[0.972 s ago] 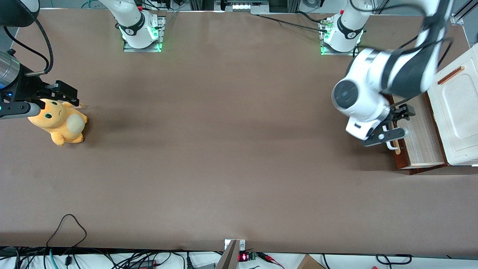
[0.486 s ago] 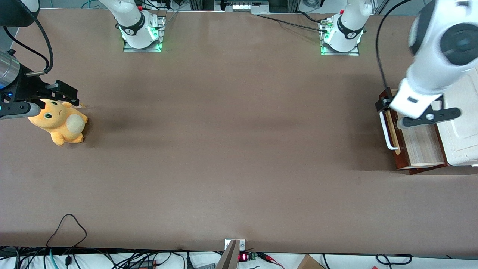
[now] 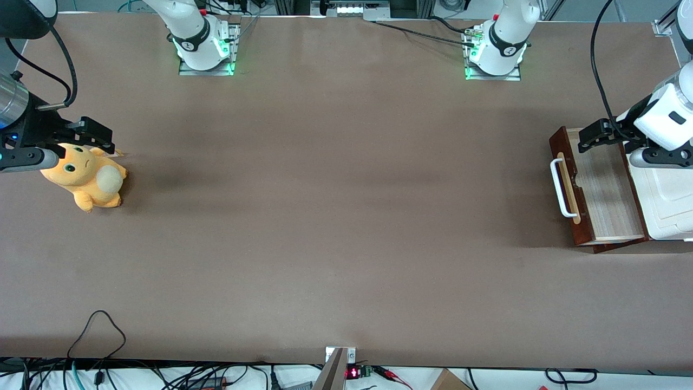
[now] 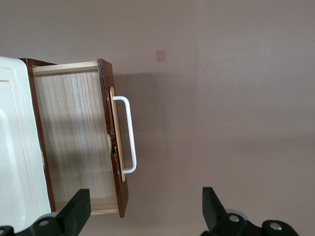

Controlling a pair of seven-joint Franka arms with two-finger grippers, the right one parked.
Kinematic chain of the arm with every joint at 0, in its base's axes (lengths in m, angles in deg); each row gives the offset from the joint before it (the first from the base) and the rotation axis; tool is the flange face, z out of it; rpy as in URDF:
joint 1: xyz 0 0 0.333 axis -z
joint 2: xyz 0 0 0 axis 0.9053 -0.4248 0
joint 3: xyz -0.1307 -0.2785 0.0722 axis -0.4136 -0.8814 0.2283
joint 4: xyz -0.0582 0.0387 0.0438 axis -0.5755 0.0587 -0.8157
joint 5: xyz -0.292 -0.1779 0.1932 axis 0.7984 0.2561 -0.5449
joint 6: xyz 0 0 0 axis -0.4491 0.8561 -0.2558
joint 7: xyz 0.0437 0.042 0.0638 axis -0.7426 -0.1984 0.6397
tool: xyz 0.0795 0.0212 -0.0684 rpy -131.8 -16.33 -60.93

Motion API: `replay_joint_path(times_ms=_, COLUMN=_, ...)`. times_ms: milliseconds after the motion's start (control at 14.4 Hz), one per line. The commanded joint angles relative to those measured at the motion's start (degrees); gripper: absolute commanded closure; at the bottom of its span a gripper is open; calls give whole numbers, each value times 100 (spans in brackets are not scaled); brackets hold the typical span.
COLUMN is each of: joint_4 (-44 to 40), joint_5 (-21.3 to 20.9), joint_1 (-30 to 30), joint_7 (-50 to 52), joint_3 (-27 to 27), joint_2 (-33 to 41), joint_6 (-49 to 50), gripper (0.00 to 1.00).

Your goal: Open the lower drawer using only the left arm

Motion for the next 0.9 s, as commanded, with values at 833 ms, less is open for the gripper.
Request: replay_joint_path(times_ms=833, joint_4=-130, joint_5=133, joint_1=26, joint_7=-118, joint_3=8, joint_2=64, joint_6=7, gripper=0)
